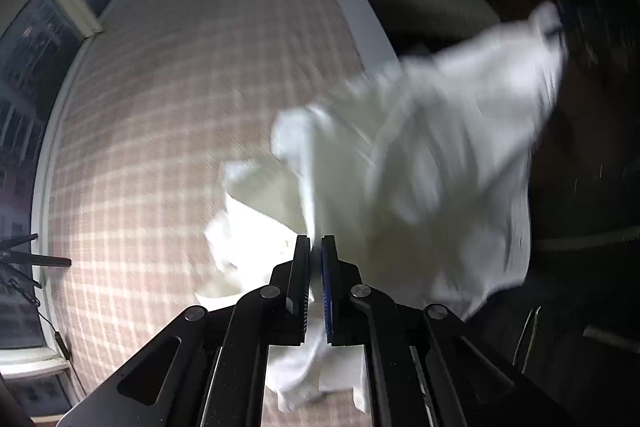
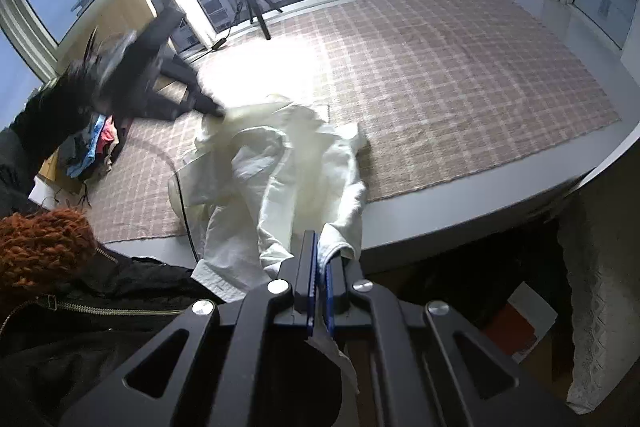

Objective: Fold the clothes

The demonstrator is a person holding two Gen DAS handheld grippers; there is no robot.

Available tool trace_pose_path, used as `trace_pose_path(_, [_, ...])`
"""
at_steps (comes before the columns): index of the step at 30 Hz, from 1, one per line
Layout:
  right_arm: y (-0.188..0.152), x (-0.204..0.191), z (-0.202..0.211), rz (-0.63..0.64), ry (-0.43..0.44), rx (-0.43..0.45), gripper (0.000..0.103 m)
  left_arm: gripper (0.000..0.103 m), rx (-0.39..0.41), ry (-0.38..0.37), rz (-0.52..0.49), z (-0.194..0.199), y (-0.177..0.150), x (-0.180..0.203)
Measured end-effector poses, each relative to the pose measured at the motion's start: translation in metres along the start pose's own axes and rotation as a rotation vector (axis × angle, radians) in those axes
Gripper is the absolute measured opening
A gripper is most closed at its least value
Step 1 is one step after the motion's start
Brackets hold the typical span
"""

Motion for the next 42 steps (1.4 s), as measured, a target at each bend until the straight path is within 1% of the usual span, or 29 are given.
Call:
trace_pose_path(2, [0.001,0.002,-0.001,-0.001,0.0,-0.003,0.004,0.006,-0.015,-0.028,0.0,-0.013,-0.005,0.014])
trace_pose_path(4, [0.002,0.0,-0.002,0.007,0.002,-0.007,0.004,0.01,-0.013,-0.034,0.003,-0.019,-0.006,0.018])
trace_pose_path(5, [0.002,-0.001,-0.003,0.015,0.004,-0.011,0.004,0.01,-0.011,-0.035,0.004,-0.022,-0.006,0.02])
trace_pose_path(6, [0.002,-0.003,-0.004,0.024,0.005,-0.014,0.004,0.013,-0.004,-0.038,0.008,-0.022,-0.004,0.02])
trace_pose_path(7, [0.003,-0.005,-0.005,0.031,0.01,-0.017,0.004,0.02,0.005,-0.041,0.014,-0.021,-0.002,0.018])
trace_pose_path(10, [0.003,-0.011,-0.006,0.047,0.017,-0.021,0.004,0.03,0.031,-0.052,0.03,-0.019,0.006,0.015])
trace_pose_path(12, [0.001,-0.01,-0.004,0.055,0.022,-0.023,0.004,0.033,0.049,-0.059,0.041,-0.017,0.011,0.012])
trace_pose_path(13, [0.001,-0.01,-0.004,0.056,0.024,-0.024,0.004,0.034,0.045,-0.05,0.041,-0.021,0.013,0.011])
trace_pose_path(18, [-0.001,-0.008,-0.001,0.065,0.038,-0.02,0.004,0.034,-0.005,-0.012,0.037,-0.047,0.026,0.005])
trace_pose_path(20, [-0.002,-0.007,0.0,0.067,0.035,-0.016,0.004,0.03,-0.024,0.001,0.048,-0.051,0.03,0.001])
trace_pose_path(21, [-0.002,-0.007,0.001,0.067,0.035,-0.015,0.004,0.015,-0.023,0.007,0.067,-0.052,0.032,-0.001])
trace_pose_path(22, [-0.003,-0.005,0.001,0.066,0.028,-0.013,0.004,0.005,-0.02,0.013,0.084,-0.05,0.035,-0.002])
trace_pose_path(24, [-0.003,0.001,0.004,0.062,0.001,0.001,0.004,0.004,0.01,0.036,0.082,-0.038,0.038,-0.001])
trace_pose_path(26, [0.003,0.008,0.012,0.055,-0.049,0.035,0.004,0.003,0.054,0.057,0.091,-0.018,0.036,0.003])
trace_pose_path(28, [0.017,0.012,0.025,0.059,-0.093,0.098,0.003,0.003,0.102,0.093,0.145,0.011,0.03,-0.002])
trace_pose_path(30, [0.046,0.012,0.051,0.077,-0.137,0.214,0.003,0.003,0.16,0.15,0.202,0.049,0.021,-0.011])
trace_pose_path(33, [0.102,-0.001,0.11,0.105,-0.109,0.432,0.003,0.003,0.277,0.266,0.275,0.124,0.003,-0.024])
trace_pose_path(34, [0.127,-0.016,0.138,0.131,-0.071,0.517,0.003,0.003,0.317,0.312,0.283,0.149,-0.002,-0.025])
trace_pose_path(35, [0.143,-0.029,0.157,0.159,-0.063,0.572,0.003,0.003,0.356,0.361,0.284,0.179,-0.008,-0.023])
trace_pose_path(36, [0.164,-0.05,0.182,0.2,-0.072,0.647,0.003,0.003,0.395,0.41,0.285,0.21,-0.016,-0.021])
trace_pose_path(38, [0.194,-0.086,0.221,0.253,-0.05,0.742,0.003,0.003,0.443,0.514,0.279,0.264,-0.03,-0.015])
trace_pose_path(40, [0.217,-0.123,0.256,0.285,0.006,0.808,0.003,0.003,0.477,0.608,0.271,0.305,-0.041,-0.002])
trace_pose_path(41, [0.226,-0.146,0.275,0.312,0.011,0.846,0.003,0.003,0.494,0.641,0.269,0.323,-0.048,0.005])
trace_pose_path(42, [0.231,-0.164,0.288,0.331,-0.004,0.877,0.003,0.003,0.511,0.675,0.266,0.342,-0.054,0.012])
Point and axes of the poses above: each gripper's, at about its wrist camera, not at the fingertips, and z roughly against the way its jaws point, x to its right, y to its top, the point moved 4 cm from there along -z, roughly the way its jaws point, and after that the axes turned 3 degrees about -z, right-handed, at the moved point
